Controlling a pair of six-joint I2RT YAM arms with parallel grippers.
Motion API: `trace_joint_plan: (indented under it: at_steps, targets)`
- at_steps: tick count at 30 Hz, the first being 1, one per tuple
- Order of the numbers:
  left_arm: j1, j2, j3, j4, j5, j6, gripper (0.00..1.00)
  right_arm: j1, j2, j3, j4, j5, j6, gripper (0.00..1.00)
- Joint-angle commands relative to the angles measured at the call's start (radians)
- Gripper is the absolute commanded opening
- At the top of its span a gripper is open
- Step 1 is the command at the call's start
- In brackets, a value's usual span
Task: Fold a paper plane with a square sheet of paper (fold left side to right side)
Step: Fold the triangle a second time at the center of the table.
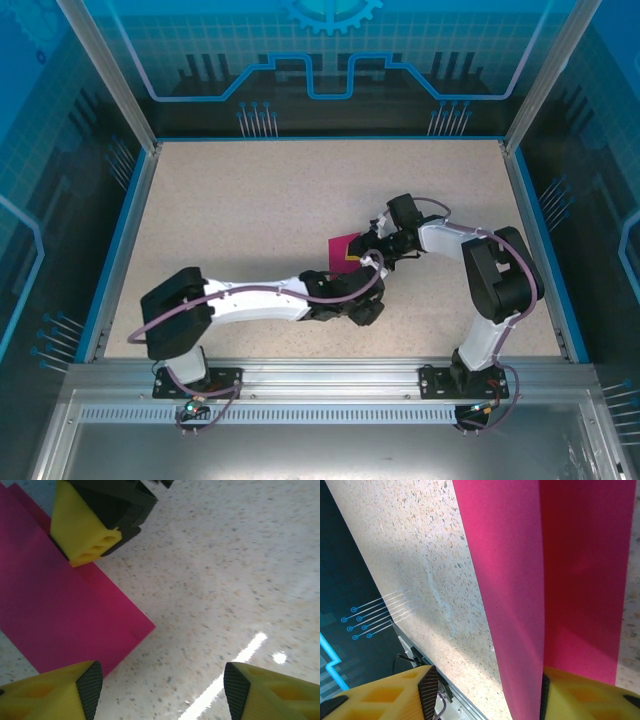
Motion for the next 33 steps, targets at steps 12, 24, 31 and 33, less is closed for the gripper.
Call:
trace_joint_plan:
  at_steps: [12,24,31,33]
  targets:
    - [-0.016,0.215,0.213,-0.226,-0.252,-0.035,0.63,-0.005,-0.004,0.009,0.007,-0.022,0.025,0.54]
    - [-0.018,0.177,0.164,-0.184,-0.224,-0.020,0.16,-0.006,0.001,0.017,-0.028,0.013,-0.004,0.54]
    - [-0.013,0.144,0.146,-0.164,-0.174,-0.012,0.04,-0.006,-0.017,0.031,-0.040,0.031,-0.039,0.54]
    - [-0.006,0.127,0.136,-0.153,-0.145,-0.012,0.02,-0.011,-0.038,0.032,-0.028,0.041,-0.049,0.55]
